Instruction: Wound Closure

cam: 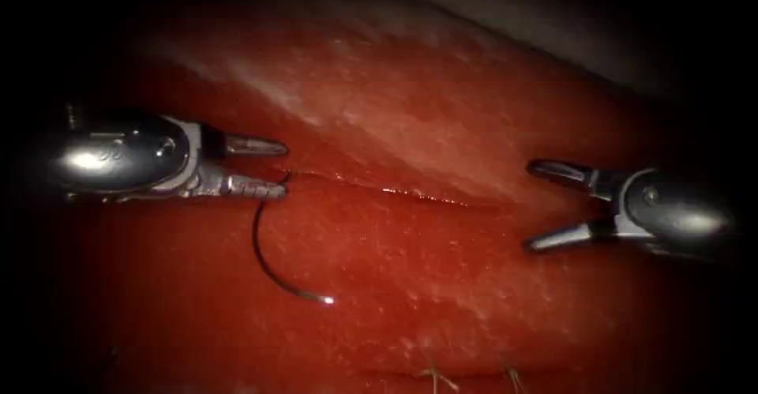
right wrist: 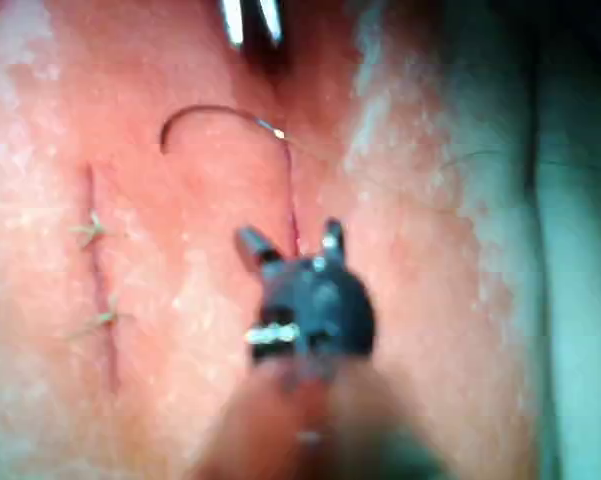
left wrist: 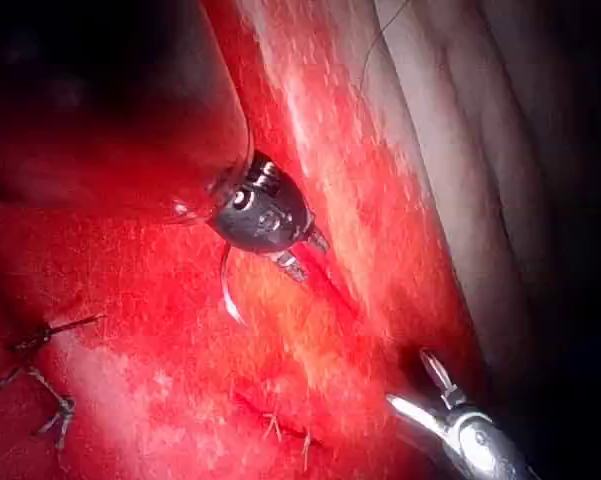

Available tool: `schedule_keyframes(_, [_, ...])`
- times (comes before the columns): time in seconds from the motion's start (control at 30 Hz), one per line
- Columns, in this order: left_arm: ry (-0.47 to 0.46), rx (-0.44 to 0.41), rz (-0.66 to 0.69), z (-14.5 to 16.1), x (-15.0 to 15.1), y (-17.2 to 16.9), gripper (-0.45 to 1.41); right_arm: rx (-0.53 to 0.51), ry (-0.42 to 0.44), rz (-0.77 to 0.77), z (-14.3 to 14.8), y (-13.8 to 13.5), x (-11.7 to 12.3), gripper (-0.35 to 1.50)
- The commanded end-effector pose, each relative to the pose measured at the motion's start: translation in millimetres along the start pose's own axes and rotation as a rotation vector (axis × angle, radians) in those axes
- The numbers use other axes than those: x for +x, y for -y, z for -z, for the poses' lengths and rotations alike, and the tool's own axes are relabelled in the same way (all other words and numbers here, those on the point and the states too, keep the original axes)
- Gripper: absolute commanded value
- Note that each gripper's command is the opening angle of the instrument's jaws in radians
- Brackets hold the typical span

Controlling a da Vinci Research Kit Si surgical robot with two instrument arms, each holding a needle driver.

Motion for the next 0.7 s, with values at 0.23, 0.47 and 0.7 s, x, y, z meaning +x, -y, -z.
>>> schedule_keyframes(0.23, [0.000, 0.000, 0.008, -0.8, 0.0, -0.4, 0.51, 0.001, -0.005, 0.003, -0.8, -0.3, -0.1, 0.96])
schedule_keyframes(0.47, [0.001, 0.002, 0.007, -0.9, 0.0, -0.6, 0.51, 0.004, -0.006, 0.005, -0.2, -0.2, -0.5, 0.96])
schedule_keyframes(0.7, [0.023, -0.066, -0.005, -0.5, 0.1, -1.8, 0.41, 0.004, 0.000, 0.004, -0.2, 0.0, -0.3, 0.96])
